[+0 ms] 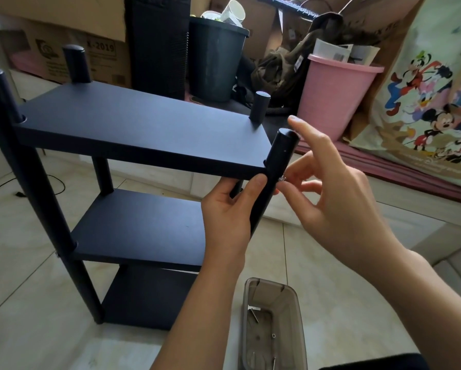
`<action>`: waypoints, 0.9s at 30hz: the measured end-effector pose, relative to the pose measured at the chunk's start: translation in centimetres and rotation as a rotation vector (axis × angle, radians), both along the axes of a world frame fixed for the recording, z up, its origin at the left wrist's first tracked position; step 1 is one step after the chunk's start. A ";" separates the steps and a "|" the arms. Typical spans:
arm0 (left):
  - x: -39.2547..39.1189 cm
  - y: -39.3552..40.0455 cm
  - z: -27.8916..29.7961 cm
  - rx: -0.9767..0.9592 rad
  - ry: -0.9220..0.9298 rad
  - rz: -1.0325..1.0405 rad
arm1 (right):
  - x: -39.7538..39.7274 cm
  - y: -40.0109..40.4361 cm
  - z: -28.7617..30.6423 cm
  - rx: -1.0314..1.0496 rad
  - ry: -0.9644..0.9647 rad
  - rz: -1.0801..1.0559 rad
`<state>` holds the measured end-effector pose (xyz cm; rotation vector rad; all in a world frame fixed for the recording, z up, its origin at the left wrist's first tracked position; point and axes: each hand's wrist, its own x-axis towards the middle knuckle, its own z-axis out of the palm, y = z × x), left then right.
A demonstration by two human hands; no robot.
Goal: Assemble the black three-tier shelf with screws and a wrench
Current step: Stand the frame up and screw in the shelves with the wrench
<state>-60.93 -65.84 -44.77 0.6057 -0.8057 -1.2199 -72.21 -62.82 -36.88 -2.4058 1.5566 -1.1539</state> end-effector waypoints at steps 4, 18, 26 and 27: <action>0.0 0.0 0.0 0.008 -0.049 0.032 | 0.3 0.1 -0.5 0.124 -0.175 -0.002; 0.0 0.0 0.1 0.014 -0.035 0.032 | 0.3 0.1 -1.1 0.122 -0.108 0.044; 0.0 0.1 0.1 0.019 -0.052 0.037 | 0.1 -0.3 -1.1 0.082 -0.097 0.060; 0.0 0.2 0.1 0.020 -0.053 0.042 | 0.0 -0.3 -1.2 0.083 -0.105 0.057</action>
